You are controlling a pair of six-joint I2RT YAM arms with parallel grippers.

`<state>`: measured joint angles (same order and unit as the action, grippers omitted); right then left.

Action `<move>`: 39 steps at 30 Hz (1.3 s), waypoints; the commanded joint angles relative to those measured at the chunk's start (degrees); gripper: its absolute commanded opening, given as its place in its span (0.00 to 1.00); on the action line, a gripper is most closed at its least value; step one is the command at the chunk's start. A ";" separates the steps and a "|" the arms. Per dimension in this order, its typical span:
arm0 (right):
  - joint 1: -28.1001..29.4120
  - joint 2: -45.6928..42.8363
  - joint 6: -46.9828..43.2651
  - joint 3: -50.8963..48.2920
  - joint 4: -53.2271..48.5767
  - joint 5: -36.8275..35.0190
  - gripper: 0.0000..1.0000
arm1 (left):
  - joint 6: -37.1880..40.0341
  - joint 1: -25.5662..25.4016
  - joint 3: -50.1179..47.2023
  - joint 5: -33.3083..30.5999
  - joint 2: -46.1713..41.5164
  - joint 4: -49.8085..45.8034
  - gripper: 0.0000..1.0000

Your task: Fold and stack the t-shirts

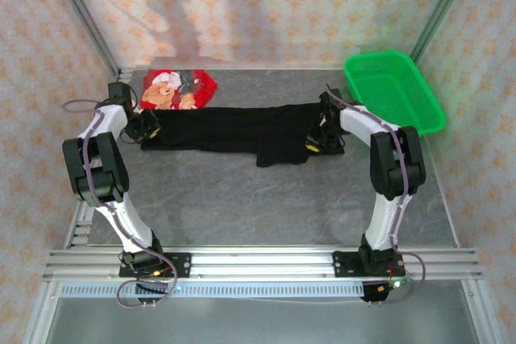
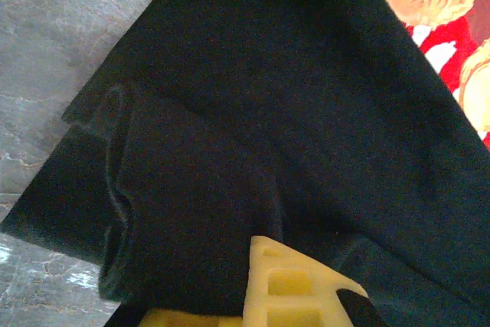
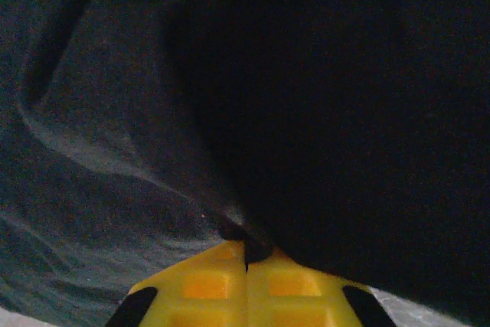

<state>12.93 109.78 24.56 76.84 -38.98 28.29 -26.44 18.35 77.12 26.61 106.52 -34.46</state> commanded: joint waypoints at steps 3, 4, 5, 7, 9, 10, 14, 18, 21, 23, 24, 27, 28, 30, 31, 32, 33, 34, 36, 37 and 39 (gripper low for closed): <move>-0.01 -4.98 -0.89 2.60 -6.32 -1.64 0.00 | 2.07 -0.20 -0.59 0.00 -1.97 -0.21 0.00; -0.01 -5.95 -1.16 2.46 -8.10 -1.27 0.00 | 2.24 -0.26 -0.57 -0.07 -1.86 -0.26 0.00; -0.01 -6.85 -1.44 2.23 -9.47 -0.91 0.00 | 2.32 -0.20 -0.65 -0.07 -1.88 -0.21 0.00; -0.01 -8.75 -1.91 1.66 -12.63 -1.10 0.00 | 2.19 -0.23 -0.94 -0.01 -1.76 0.05 0.00; -0.06 -10.53 -2.31 1.27 -15.07 -1.63 0.00 | 2.09 -0.19 -1.34 0.11 -1.65 0.35 0.00; -0.02 -11.38 -2.31 1.19 -16.14 -1.83 0.00 | 2.08 -0.17 -1.44 0.30 -1.56 0.46 0.00; -0.01 -11.87 -2.54 2.09 -19.15 -0.73 0.00 | 2.29 -0.24 -1.53 0.37 -1.34 0.53 0.00; 0.06 -8.98 -3.30 3.86 -20.43 -0.17 0.00 | 2.44 -0.24 -1.79 0.42 -1.45 0.35 0.00; 0.08 -5.90 -3.35 6.03 -19.95 0.69 0.00 | 2.77 -0.21 -1.98 0.32 -1.63 0.02 0.00; 0.24 -3.80 -3.55 8.33 -20.41 0.86 0.00 | 3.14 -0.14 -2.06 0.28 -1.79 -0.42 0.00; 0.39 -2.93 -3.56 9.55 -20.30 0.91 0.00 | 3.27 -0.17 -2.23 0.28 -1.95 -0.52 0.00; 0.84 -0.35 -3.71 12.55 -20.24 1.52 0.00 | 3.54 -0.08 -2.46 0.13 -2.29 -0.81 0.00; 0.87 0.49 -4.09 13.32 -21.14 1.42 0.01 | 3.51 -0.17 -2.55 0.12 -2.42 -0.87 0.00; 0.87 1.09 -5.27 13.24 -22.86 -0.21 0.01 | 3.53 -0.16 -2.84 0.20 -2.65 -0.98 0.00; 0.83 0.62 -5.61 12.13 -22.83 -1.08 0.02 | 3.54 -0.16 -3.04 0.28 -2.85 -0.96 0.00; 0.79 -0.40 -5.93 10.18 -22.51 -1.99 0.02 | 3.50 -0.19 -3.32 0.44 -2.98 -0.83 0.00; 0.59 -1.29 -6.06 8.37 -22.09 -2.66 0.03 | 3.50 -0.23 -3.54 0.55 -3.07 -0.69 0.00; 0.24 -1.97 -5.90 6.72 -21.48 -2.80 0.04 | 3.50 -0.24 -3.72 0.63 -3.06 -0.61 0.00; -0.42 -3.39 -5.36 3.27 -18.28 -2.81 0.13 | 3.41 -0.20 -4.29 0.72 -3.08 -0.21 0.00; -0.57 -3.91 -5.25 1.94 -16.59 -2.98 0.22 | 3.33 -0.24 -4.46 0.81 -3.02 0.08 0.00; -0.80 -4.83 -4.79 0.09 -13.41 -3.69 0.39 | 3.24 -0.24 -4.39 1.25 -2.57 0.18 0.00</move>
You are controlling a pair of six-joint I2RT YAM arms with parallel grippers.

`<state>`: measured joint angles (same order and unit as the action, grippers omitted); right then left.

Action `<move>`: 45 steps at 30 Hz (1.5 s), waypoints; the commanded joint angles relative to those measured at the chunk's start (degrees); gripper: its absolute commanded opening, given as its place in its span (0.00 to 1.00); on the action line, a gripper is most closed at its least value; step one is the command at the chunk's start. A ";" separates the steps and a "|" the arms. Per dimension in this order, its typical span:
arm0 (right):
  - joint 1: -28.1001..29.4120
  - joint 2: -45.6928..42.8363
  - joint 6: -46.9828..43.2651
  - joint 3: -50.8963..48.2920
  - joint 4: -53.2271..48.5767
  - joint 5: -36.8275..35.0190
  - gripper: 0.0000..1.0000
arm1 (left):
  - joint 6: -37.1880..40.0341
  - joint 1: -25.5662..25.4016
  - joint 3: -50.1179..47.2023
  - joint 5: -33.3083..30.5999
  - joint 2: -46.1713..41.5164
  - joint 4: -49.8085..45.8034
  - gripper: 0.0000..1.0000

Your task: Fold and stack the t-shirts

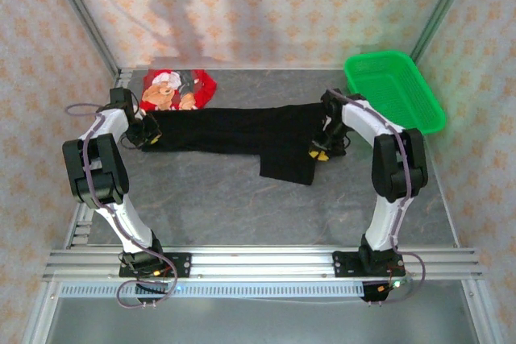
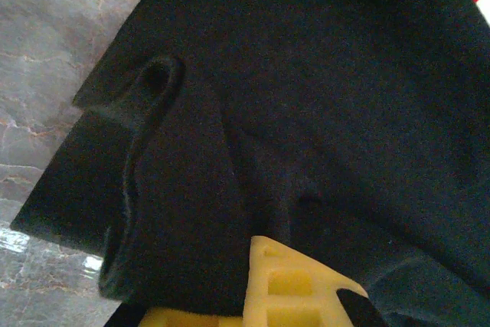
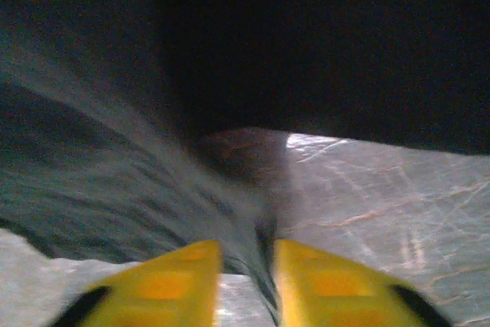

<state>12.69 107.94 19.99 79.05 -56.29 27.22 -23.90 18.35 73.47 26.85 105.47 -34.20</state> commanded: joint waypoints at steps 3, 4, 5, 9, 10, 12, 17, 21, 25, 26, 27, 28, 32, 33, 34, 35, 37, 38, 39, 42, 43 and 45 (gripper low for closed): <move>-0.57 -7.27 0.86 -4.87 7.22 -2.64 0.49 | 0.70 -0.24 -0.46 1.36 -1.40 -0.25 0.00; -0.56 -9.46 1.15 -6.45 8.24 -2.38 0.51 | 0.91 -0.24 -0.31 1.28 -1.40 -0.40 0.00; -0.56 -11.87 1.58 -8.22 8.95 -2.03 0.52 | 1.11 -0.22 -0.19 1.14 -1.46 -0.63 0.00; -0.48 -17.21 2.64 -14.34 7.52 1.58 0.52 | 1.75 -0.24 0.01 1.25 -1.01 -1.03 0.00; -0.27 -18.03 3.23 -16.06 7.83 2.50 0.52 | 1.69 -0.18 -0.08 1.35 -0.95 -0.94 0.00; 0.84 -19.61 5.43 -20.41 10.63 4.60 0.52 | 1.66 -0.23 -0.31 1.45 -0.80 -0.79 0.00; 2.84 -19.44 9.98 -25.62 17.50 5.47 0.51 | 1.58 -0.24 -0.74 1.63 -0.46 -0.61 0.00; 3.26 -17.13 10.97 -25.79 19.81 4.77 0.50 | 1.53 -0.24 -1.34 1.88 -0.55 -0.38 0.00; 3.39 -14.39 11.37 -24.99 20.06 4.67 0.47 | 1.33 -0.22 -2.39 1.89 -0.87 0.07 0.00; 3.39 -13.63 11.39 -24.91 20.08 4.84 0.46 | 1.25 -0.24 -2.67 1.89 -1.04 0.22 0.00; 3.47 -13.00 11.46 -24.95 19.92 4.82 0.45 | 1.15 -0.24 -2.91 1.85 -1.14 0.33 0.00; 3.54 -12.42 11.43 -25.04 19.82 4.56 0.45 | 0.99 -0.20 -3.20 1.89 -1.23 0.44 0.00; 3.62 -11.33 12.53 -25.54 21.41 4.39 0.40 | 0.62 -0.21 -4.37 1.80 -1.58 1.05 0.00; 3.68 -11.05 12.97 -25.44 21.95 4.42 0.37 | 0.57 -0.24 -4.60 1.84 -1.65 1.15 0.00; 3.74 -10.84 13.08 -25.15 21.91 4.17 0.34 | 0.45 -0.23 -4.80 1.80 -1.72 1.15 0.00; 3.79 -10.40 13.06 -24.77 21.44 3.57 0.29 | 0.40 -0.19 -5.08 1.80 -1.89 1.23 0.00; 3.80 -10.03 13.08 -24.33 20.80 1.86 0.18 | 0.27 -0.24 -5.77 2.06 -2.18 1.50 0.00; 3.82 -9.99 13.28 -24.29 21.00 1.21 0.12 | 0.26 -0.26 -6.18 2.02 -2.39 1.50 0.00; 3.84 -10.01 13.50 -24.29 20.96 0.85 0.07 | 0.13 -0.16 -6.58 1.55 -2.57 1.27 0.00; 3.83 -10.54 13.34 -23.90 20.04 -0.04 0.00 | -0.84 0.14 -7.43 -0.19 -3.36 -0.22 0.11; 3.84 -10.92 12.92 -23.77 19.45 -0.45 0.00 | -1.40 0.40 -7.85 -0.22 -3.88 -0.34 0.17; 3.83 -11.51 11.43 -23.18 16.95 -1.44 0.00 | -3.02 1.14 -9.45 -0.21 -5.76 0.35 0.32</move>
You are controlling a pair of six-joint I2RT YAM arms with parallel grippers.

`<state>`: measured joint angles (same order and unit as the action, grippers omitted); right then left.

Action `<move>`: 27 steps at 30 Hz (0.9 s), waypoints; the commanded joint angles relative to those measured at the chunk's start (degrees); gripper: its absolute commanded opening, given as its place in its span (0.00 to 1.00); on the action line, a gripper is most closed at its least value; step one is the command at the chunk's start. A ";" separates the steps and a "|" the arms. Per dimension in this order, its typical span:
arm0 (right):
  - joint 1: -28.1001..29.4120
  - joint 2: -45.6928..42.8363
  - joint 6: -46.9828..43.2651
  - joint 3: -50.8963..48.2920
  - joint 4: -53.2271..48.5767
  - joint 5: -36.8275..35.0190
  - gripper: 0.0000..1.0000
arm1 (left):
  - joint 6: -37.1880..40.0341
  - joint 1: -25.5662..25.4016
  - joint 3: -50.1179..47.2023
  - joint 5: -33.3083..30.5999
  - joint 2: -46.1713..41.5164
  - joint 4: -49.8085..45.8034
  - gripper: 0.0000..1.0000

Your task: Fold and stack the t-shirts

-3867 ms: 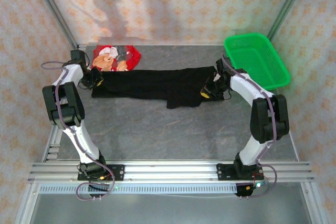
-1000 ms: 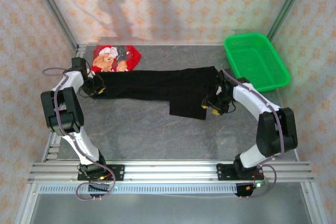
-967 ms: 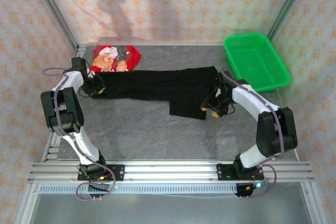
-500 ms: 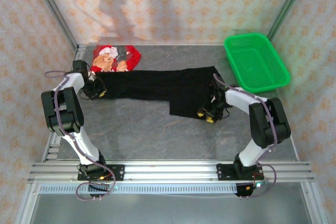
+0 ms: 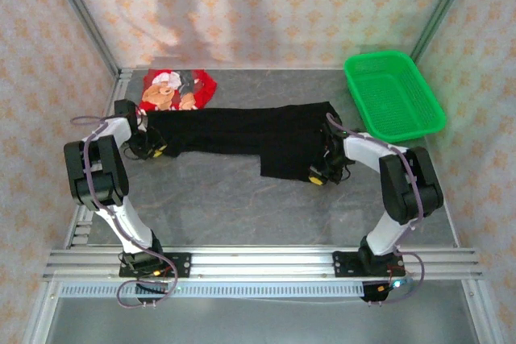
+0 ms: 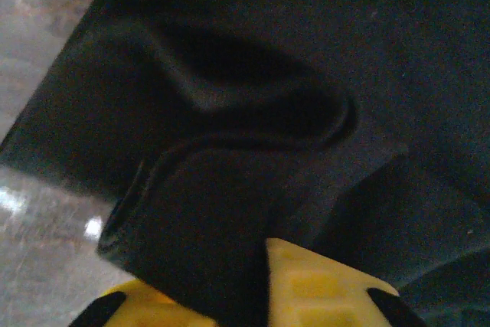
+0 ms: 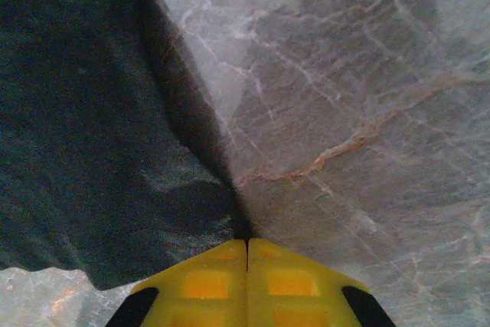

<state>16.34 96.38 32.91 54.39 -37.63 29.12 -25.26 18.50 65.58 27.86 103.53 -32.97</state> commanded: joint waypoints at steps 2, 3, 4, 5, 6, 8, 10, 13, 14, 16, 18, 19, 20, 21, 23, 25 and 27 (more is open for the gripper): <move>0.11 -0.50 -2.71 1.68 -3.33 -3.88 0.00 | -3.07 2.03 -2.51 -1.53 -5.87 -0.69 0.44; 0.12 -0.88 -3.06 1.60 -3.75 -4.02 0.00 | -3.63 2.56 -3.03 -1.53 -6.90 -0.55 0.47; 0.18 -1.10 -3.28 1.46 -3.95 -4.07 0.00 | -4.11 2.99 -3.40 -1.53 -7.84 -0.39 0.48; 0.13 -1.27 -3.51 1.27 -4.18 -4.16 0.00 | -4.48 3.47 -3.59 -1.52 -8.54 -0.38 0.49; 0.16 -1.37 -3.48 1.01 -4.13 -4.11 0.00 | -4.74 3.96 -3.69 -1.49 -9.03 -0.47 0.50; 0.16 -1.24 -3.47 0.57 -3.63 -3.68 0.00 | -5.07 4.69 -3.86 -1.25 -9.43 -0.82 0.51; 0.19 -1.27 -3.35 0.22 -3.33 -3.44 0.00 | -5.07 5.21 -4.09 -0.75 -9.31 -0.69 0.51; 0.10 -1.15 -3.29 0.10 -2.93 -3.04 0.00 | -7.68 5.95 -5.37 0.76 -9.48 1.84 0.51; 0.14 -1.03 -3.30 0.10 -2.83 -2.75 0.00 | -8.28 6.23 -5.97 1.70 -9.40 3.33 0.51; 0.18 -0.74 -3.49 0.19 -2.85 -2.60 0.00 | -9.07 6.44 -6.59 2.91 -8.78 5.66 0.51; 0.13 -0.69 -3.58 0.19 -2.82 -2.52 0.00 | -9.75 6.54 -6.96 3.75 -7.76 7.62 0.51; 0.17 -0.67 -3.49 0.19 -2.71 -2.37 0.00 | -10.05 6.61 -7.02 3.87 -7.20 8.21 0.51; 0.17 -0.73 -3.42 0.06 -2.63 -2.28 0.00 | -10.45 6.64 -7.18 3.85 -6.95 9.16 0.50; 0.18 -0.72 -3.40 -0.06 -2.40 -2.09 0.00 | -10.98 6.90 -7.44 3.87 -6.84 10.19 0.50; 0.18 -0.88 -3.34 -0.32 -2.27 -1.96 0.00 | -12.45 7.47 -8.04 3.99 -6.69 12.55 0.50; 0.18 -1.10 -3.15 -0.67 -2.05 -1.88 0.00 | -13.30 7.66 -8.02 4.52 -6.01 13.85 0.50; 0.16 -1.06 -3.03 -0.95 -1.88 -1.81 0.00 | -13.50 7.65 -7.33 4.50 -4.75 13.44 0.49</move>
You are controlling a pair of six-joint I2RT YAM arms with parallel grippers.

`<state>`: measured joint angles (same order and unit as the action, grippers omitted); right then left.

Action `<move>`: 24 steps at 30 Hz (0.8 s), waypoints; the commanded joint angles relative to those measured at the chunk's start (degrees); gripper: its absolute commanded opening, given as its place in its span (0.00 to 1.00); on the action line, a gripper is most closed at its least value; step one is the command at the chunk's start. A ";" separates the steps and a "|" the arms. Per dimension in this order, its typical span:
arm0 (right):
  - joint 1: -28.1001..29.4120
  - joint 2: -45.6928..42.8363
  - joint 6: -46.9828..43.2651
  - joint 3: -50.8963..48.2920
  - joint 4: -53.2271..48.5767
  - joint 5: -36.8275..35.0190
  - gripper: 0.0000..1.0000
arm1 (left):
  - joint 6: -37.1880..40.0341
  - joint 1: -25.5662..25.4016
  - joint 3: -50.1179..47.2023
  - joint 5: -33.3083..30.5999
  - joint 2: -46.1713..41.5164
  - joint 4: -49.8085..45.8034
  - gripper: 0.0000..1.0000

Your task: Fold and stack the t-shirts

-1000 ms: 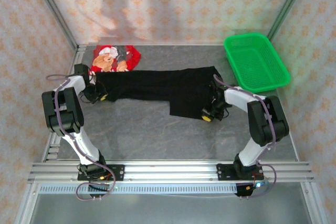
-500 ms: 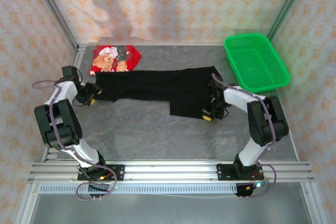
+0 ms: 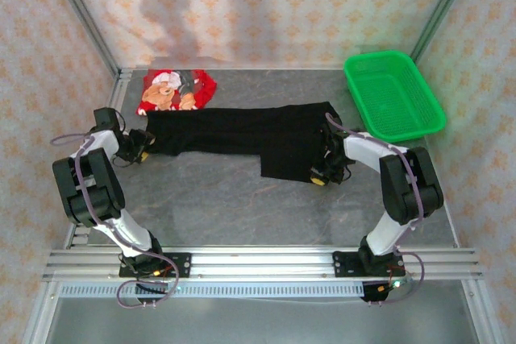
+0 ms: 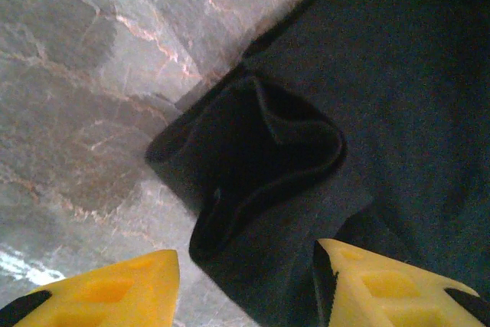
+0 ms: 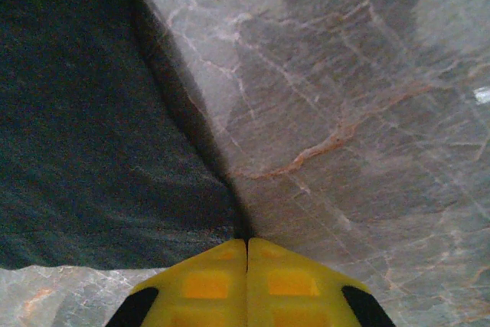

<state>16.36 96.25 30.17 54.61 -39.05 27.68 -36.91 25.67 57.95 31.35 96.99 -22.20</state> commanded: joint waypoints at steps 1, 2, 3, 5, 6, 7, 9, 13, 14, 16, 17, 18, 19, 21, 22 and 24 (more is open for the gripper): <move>0.15 -0.93 -0.23 -1.30 -0.28 -0.25 0.00 | -1.85 0.56 0.41 0.76 2.40 2.61 0.49; 0.15 -0.96 -0.15 -1.35 -0.16 -0.17 0.00 | -2.06 0.52 0.46 0.49 2.83 2.91 0.48; 0.12 -0.97 -0.04 -1.35 -0.07 -0.07 0.00 | -2.31 0.56 0.41 0.44 3.17 3.37 0.48; 0.16 -0.92 0.05 -1.18 0.09 0.09 0.00 | -3.43 0.60 -0.03 1.56 4.08 5.86 0.47; 0.15 -0.91 -0.07 -1.09 0.04 0.13 0.00 | -4.00 0.61 -0.23 2.16 4.50 7.15 0.47; 0.13 -0.89 -0.10 -1.02 0.07 0.12 0.00 | -4.67 0.57 -0.29 2.78 4.92 8.45 0.47; 0.15 -0.78 -0.27 -0.74 -0.06 0.21 0.00 | -5.01 0.52 0.10 3.01 5.59 9.53 0.46; 0.10 -0.67 -0.29 -0.49 -0.14 0.14 0.00 | -5.12 0.61 0.55 3.32 5.75 10.72 0.29; 0.12 -0.68 -0.46 -0.41 -0.30 0.06 0.00 | -4.75 0.73 1.15 3.41 5.65 9.44 0.23; 0.14 -0.93 -0.56 -0.29 -0.75 -0.19 0.00 | -3.08 0.86 1.72 2.96 4.08 6.55 0.16; 0.15 -1.05 -0.59 -0.38 -0.83 -0.33 0.00 | -1.94 1.12 1.81 2.13 2.90 5.12 0.12; 0.16 -1.31 -0.59 -0.46 -0.92 -0.43 0.00 | -1.12 1.39 1.81 1.72 2.08 3.82 0.08; 0.10 -1.45 -0.58 -0.47 -1.02 -0.51 0.00 | -0.53 1.99 1.89 1.68 1.44 2.53 0.04; 0.13 -2.00 -0.95 -0.17 -1.89 -0.94 0.00 | 0.54 3.26 2.46 1.57 0.62 -0.90 0.00; 0.15 -2.59 -1.23 0.17 -2.65 -1.42 0.00 | 1.60 3.91 2.87 0.96 -0.31 -3.04 0.00; 0.16 -4.03 -1.79 1.03 -4.33 -2.49 0.00 | 4.49 4.15 4.16 -1.18 -2.81 -7.60 0.00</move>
<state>16.36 95.20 29.74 54.54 -39.77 27.77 -37.15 28.77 59.27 33.39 98.63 -21.85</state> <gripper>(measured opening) 0.042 0.051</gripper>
